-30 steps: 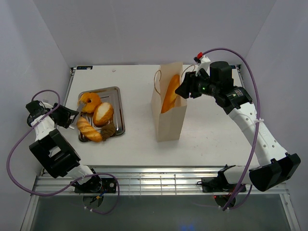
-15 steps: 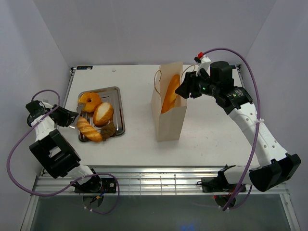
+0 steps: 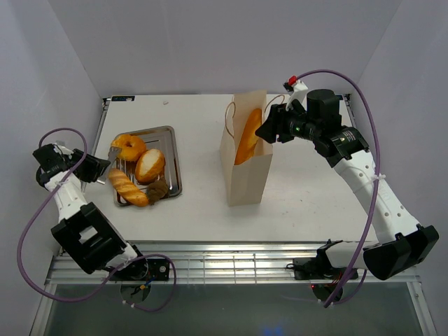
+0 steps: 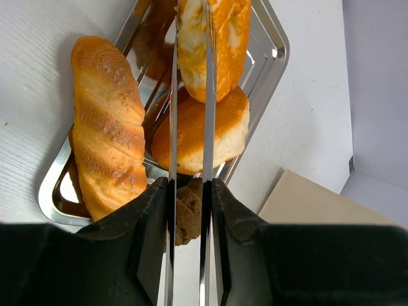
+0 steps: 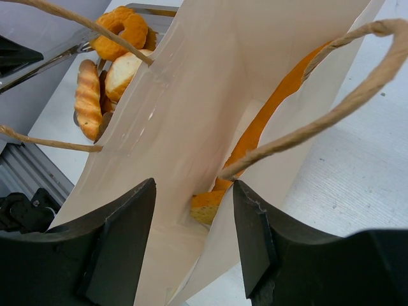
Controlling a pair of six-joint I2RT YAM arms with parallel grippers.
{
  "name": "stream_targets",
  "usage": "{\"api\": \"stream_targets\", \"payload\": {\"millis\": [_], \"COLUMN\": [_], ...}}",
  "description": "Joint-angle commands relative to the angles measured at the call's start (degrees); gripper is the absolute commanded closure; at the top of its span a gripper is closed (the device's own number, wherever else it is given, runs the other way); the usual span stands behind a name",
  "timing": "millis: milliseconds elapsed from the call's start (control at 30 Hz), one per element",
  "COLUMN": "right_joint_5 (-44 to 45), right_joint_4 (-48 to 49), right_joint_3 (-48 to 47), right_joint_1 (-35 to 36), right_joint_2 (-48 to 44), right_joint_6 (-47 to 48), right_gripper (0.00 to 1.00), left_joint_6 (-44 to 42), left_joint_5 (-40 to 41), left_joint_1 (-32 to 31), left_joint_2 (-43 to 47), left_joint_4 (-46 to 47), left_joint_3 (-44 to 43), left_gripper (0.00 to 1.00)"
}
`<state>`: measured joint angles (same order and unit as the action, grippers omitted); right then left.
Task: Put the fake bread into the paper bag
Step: Pick up the fake bread from the plate.
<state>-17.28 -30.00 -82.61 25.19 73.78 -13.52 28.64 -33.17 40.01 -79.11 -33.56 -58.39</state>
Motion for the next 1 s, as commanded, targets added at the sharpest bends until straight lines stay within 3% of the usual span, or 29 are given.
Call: {"api": "stream_targets", "payload": {"millis": [0,467,700,967], "right_joint_5": [0.0,-0.6,-0.3,1.1], "right_joint_4": [2.0,2.0,2.0,1.4], "right_joint_3": [0.0,0.3,0.3,-0.8], "right_joint_1": [-0.1,-0.1,-0.1,-0.1], "right_joint_2": [-1.7,-1.7,-1.5,-1.4], "right_joint_6": [-0.2,-0.5,-0.5,-0.5], "right_gripper": [0.42,0.42,0.42,0.42], "left_joint_6": [1.1,1.4,3.3,6.6], "left_joint_5": [-0.8,-1.6,-6.0,-9.6], "left_joint_1": [0.1,0.1,-0.1,-6.0], "left_joint_2": [4.7,8.6,11.2,14.5], "left_joint_4": [0.8,0.5,0.2,2.2], "left_joint_3": [0.0,0.2,-2.3,-6.7], "left_gripper": [1.0,1.0,1.0,1.0]}}
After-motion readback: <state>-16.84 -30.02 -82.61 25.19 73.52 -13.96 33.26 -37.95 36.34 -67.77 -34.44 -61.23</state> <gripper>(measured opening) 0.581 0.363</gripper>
